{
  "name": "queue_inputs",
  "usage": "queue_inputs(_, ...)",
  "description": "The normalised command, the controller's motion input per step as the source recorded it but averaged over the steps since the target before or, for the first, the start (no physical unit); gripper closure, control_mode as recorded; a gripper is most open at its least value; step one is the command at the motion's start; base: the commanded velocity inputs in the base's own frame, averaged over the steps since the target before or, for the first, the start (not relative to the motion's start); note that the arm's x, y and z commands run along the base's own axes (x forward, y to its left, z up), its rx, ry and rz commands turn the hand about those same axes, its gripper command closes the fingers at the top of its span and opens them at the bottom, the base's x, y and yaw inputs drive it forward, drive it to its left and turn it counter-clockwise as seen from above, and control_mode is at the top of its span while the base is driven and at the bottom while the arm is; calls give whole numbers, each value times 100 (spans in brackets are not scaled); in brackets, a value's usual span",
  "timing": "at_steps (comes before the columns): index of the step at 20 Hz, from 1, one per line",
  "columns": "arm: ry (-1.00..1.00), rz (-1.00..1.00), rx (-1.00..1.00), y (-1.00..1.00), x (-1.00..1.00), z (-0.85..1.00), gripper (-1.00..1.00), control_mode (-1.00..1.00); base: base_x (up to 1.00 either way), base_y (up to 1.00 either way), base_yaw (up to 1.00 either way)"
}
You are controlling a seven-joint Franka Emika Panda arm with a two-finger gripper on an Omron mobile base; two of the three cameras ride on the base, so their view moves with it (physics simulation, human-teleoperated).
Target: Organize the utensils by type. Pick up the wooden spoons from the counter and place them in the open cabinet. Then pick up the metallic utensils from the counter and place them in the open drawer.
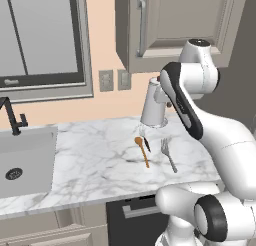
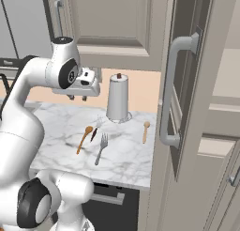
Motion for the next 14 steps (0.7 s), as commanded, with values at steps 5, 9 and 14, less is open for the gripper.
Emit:
queue_inputs(5, 0, 0, -2, -3, -1, -6, -100, -100, 0, 0, 0)
queue_inputs(9, 0, 0, -16, -11, -10, -24, -100, -100, 0, 0, 0)
queue_inputs(14, 0, -1, -19, -34, -16, -29, -100, -100, 0, 0, 0)
